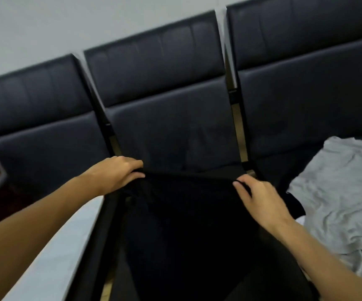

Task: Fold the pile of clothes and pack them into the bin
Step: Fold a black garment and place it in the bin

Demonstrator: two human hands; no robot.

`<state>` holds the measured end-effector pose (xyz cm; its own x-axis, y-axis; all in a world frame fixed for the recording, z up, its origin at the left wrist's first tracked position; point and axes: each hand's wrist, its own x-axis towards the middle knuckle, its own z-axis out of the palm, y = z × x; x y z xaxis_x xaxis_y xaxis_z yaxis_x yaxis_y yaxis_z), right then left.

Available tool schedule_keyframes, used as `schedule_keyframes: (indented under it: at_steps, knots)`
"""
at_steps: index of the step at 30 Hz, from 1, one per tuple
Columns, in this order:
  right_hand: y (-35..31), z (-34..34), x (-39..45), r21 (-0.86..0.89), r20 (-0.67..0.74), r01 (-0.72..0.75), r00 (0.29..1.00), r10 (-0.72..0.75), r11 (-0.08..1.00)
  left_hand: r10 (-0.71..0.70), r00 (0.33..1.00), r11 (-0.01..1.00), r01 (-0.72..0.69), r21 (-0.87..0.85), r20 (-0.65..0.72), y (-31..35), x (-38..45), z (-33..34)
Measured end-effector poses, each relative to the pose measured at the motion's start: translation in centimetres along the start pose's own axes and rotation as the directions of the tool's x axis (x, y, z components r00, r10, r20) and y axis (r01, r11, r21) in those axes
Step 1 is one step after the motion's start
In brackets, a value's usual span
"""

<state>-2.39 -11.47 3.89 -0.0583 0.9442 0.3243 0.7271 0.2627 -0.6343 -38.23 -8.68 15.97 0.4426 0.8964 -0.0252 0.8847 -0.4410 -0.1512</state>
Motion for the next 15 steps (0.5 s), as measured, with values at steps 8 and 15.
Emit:
schedule_keyframes:
  at_steps: [8, 15]
  knots:
    - [-11.5, -12.4, 1.0, -0.138, 0.138, 0.488, 0.871, -0.471, 0.862, -0.226, 0.931, 0.969, 0.184, -0.167, -0.285, 0.4, -15.6, -10.9]
    - [-19.0, -21.8, -1.8, 0.008, 0.228, 0.543, 0.817, -0.530, 0.840, -0.287, 0.810, 0.899, 0.042, -0.437, -0.512, 5.2, -24.9, -16.0]
